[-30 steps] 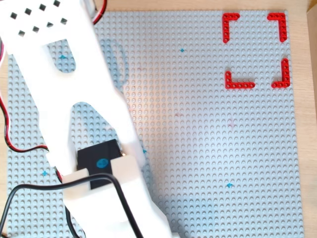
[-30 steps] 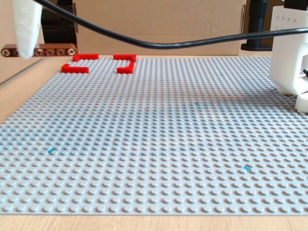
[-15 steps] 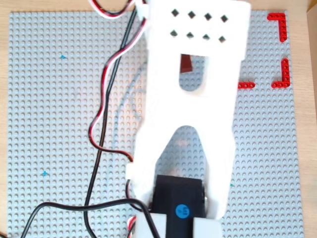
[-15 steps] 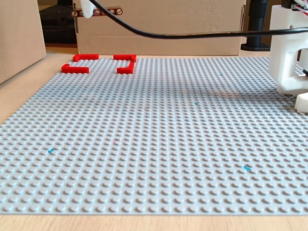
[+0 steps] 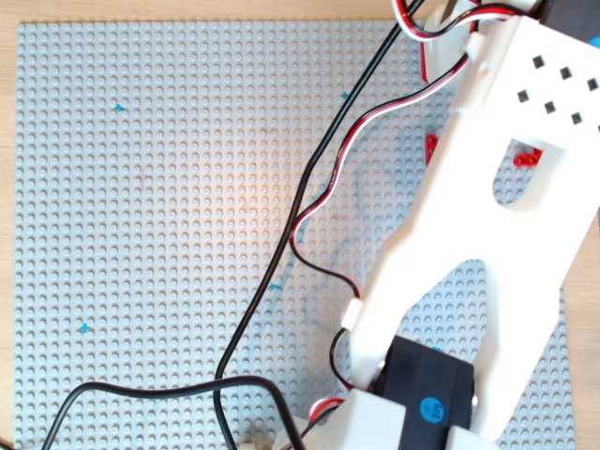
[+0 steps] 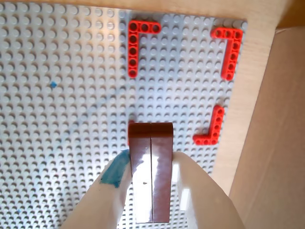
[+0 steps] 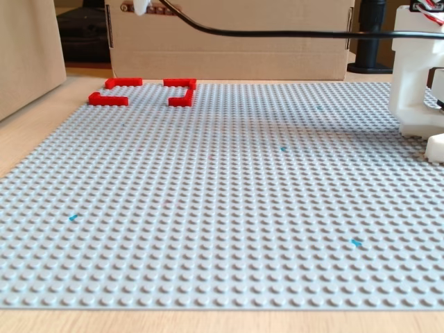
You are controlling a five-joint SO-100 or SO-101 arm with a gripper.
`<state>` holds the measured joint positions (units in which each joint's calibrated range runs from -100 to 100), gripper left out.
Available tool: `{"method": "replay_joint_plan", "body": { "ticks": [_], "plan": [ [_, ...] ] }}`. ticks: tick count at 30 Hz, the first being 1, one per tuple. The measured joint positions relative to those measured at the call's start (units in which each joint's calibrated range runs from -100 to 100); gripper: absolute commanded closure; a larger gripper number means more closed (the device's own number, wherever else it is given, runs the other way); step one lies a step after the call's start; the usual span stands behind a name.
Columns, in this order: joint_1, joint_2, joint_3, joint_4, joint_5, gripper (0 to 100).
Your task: Grab and store lego
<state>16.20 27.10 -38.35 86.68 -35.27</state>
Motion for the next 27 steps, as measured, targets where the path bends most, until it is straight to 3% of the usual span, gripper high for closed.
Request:
{"method": "replay_joint_plan", "body": {
  "ticks": [12, 19, 27],
  "plan": [
    [2.68, 9.85, 0.0, -12.45, 2.57, 98],
    [2.68, 13.55, 0.09, -14.53, 2.72, 97],
    [2.68, 15.15, 0.09, -14.96, 2.93, 80]
  ]
}}
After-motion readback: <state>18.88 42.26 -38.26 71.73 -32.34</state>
